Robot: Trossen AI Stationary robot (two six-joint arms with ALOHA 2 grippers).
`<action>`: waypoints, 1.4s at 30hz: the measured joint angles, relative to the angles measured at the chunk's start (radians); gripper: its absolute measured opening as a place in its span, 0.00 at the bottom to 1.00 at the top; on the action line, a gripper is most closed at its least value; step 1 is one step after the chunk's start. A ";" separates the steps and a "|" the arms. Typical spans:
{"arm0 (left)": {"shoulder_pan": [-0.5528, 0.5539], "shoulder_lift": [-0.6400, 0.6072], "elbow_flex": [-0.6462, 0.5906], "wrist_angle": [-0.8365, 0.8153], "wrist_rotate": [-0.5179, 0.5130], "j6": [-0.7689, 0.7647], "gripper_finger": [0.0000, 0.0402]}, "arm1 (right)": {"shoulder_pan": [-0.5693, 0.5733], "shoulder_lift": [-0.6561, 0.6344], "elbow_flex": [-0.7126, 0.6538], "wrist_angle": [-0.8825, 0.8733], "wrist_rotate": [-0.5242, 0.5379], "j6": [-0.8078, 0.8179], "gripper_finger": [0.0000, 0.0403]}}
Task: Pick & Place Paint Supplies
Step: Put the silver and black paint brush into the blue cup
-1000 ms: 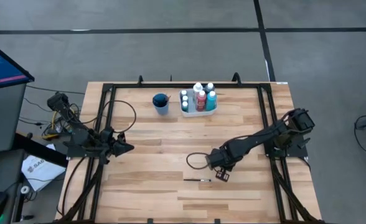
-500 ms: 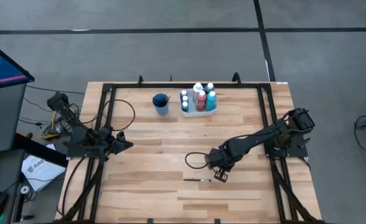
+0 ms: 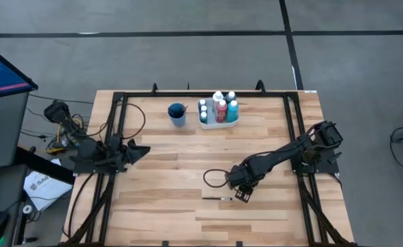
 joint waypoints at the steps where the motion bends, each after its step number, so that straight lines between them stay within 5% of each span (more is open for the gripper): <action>1: 0.006 0.019 0.003 -0.002 0.001 -0.005 0.20 | -0.001 0.011 0.000 0.004 0.002 -0.009 0.40; 9: 0.035 0.113 0.023 0.015 0.001 -0.080 0.40 | -0.047 0.078 0.004 -0.002 -0.012 -0.127 0.45; 17: 0.037 0.119 0.024 0.045 0.001 -0.089 0.44 | -0.057 0.092 0.003 0.001 -0.012 -0.139 0.04; 36: 0.041 0.125 0.024 0.069 0.011 -0.086 0.38 | -0.076 0.050 0.089 -0.031 0.059 -0.119 0.00; 42: 0.094 0.169 0.030 0.063 0.112 -0.109 0.39 | -0.099 0.049 0.154 -0.045 0.055 -0.182 0.00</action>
